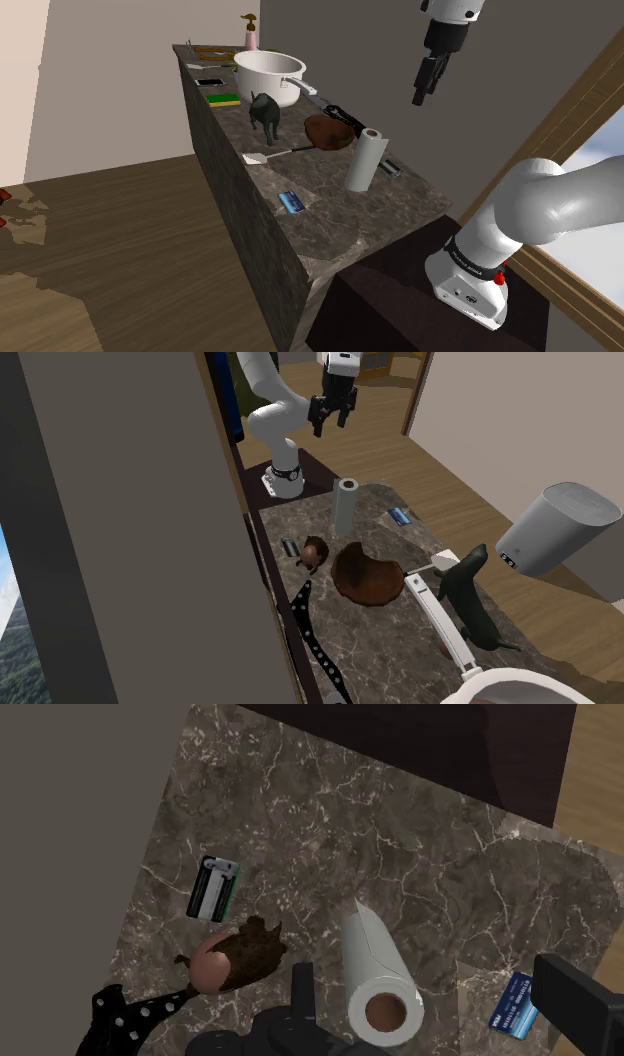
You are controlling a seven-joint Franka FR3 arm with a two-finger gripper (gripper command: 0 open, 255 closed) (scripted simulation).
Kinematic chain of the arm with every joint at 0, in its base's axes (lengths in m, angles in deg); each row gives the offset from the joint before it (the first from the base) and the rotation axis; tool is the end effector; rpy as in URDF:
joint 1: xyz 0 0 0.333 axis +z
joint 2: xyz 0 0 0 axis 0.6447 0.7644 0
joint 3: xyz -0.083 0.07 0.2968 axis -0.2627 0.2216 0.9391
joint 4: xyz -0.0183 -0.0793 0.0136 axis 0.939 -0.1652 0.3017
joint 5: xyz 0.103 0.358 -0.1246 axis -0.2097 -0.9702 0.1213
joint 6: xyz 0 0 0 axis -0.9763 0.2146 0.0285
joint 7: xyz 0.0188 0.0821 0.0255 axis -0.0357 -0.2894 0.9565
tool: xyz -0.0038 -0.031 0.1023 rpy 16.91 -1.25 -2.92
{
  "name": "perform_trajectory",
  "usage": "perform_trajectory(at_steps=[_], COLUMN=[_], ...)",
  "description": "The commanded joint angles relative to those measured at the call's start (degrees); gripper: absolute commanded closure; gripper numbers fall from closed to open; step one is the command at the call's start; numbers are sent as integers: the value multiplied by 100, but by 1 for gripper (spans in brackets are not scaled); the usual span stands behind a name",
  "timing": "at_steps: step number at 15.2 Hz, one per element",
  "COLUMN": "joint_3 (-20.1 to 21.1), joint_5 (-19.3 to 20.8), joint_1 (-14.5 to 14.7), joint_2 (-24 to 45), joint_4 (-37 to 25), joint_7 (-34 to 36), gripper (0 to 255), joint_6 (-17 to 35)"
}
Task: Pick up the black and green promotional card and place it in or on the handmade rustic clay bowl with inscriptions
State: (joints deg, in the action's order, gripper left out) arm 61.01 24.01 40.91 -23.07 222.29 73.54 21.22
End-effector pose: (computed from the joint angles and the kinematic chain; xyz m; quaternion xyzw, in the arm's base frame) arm 0.3100 -0.0073 0.5776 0.9966 0.0612 -0.0402 0.0365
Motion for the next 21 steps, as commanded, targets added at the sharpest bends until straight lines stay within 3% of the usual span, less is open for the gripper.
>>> perform_trajectory(at_steps=[1,11,21], joint_3=[0,-444,-938], joint_5=[0,374,694], joint_1=[0,-489,-972], joint_2=[0,1110,2814], joint_4=[0,810,1009], joint_7=[0,268,546], gripper=[0,0,0], joint_6=[0,1564,3131])
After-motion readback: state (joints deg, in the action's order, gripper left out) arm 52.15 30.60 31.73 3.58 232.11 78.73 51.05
